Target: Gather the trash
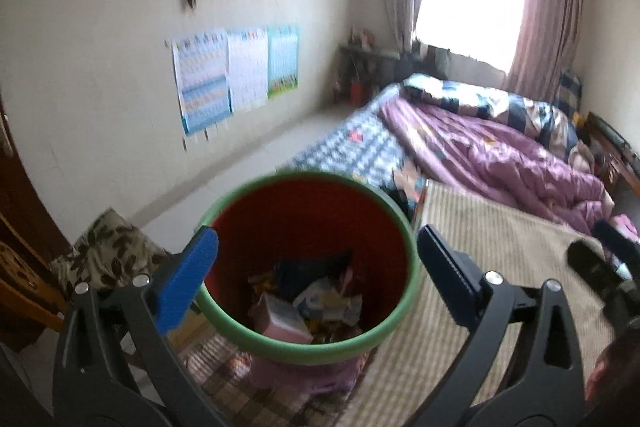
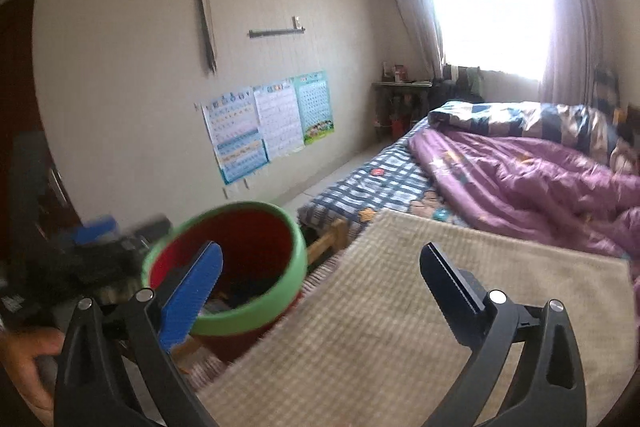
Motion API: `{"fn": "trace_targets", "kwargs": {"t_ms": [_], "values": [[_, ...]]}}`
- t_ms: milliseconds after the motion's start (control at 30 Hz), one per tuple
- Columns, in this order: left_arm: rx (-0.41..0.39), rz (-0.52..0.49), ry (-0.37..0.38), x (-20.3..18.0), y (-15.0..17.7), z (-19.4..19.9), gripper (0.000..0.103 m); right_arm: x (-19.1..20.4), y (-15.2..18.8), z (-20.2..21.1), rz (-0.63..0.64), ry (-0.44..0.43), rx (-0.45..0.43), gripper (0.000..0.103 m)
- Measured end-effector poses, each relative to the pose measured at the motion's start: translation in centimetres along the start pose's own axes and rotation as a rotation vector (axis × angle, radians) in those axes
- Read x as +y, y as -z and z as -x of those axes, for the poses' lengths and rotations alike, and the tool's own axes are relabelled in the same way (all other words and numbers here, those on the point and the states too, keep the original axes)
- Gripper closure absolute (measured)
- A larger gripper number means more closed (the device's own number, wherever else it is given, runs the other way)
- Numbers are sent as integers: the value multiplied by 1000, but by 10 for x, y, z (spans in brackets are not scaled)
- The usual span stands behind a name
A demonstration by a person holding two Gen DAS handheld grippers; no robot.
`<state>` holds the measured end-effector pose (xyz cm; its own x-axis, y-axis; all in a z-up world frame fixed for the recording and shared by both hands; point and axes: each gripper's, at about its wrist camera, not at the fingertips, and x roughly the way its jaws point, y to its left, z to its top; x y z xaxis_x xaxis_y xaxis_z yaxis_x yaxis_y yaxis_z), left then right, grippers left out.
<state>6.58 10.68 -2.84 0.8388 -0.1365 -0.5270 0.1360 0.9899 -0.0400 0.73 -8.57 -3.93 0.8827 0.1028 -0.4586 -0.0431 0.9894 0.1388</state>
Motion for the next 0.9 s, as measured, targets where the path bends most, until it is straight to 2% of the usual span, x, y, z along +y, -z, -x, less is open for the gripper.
{"fn": "trace_targets", "kwargs": {"t_ms": [100, 333, 900], "values": [[-57, -8, -44, -12, -7, 19, 5, -8, 0, 12, -7, -13, -43, 7], [-101, 19, -92, -25, -17, 45, 5, -16, -7, 31, 20, -55, -92, 7], [-106, 13, -143, -40, -19, 63, 5, -29, -11, 37, 20, -109, -93, 7]]}}
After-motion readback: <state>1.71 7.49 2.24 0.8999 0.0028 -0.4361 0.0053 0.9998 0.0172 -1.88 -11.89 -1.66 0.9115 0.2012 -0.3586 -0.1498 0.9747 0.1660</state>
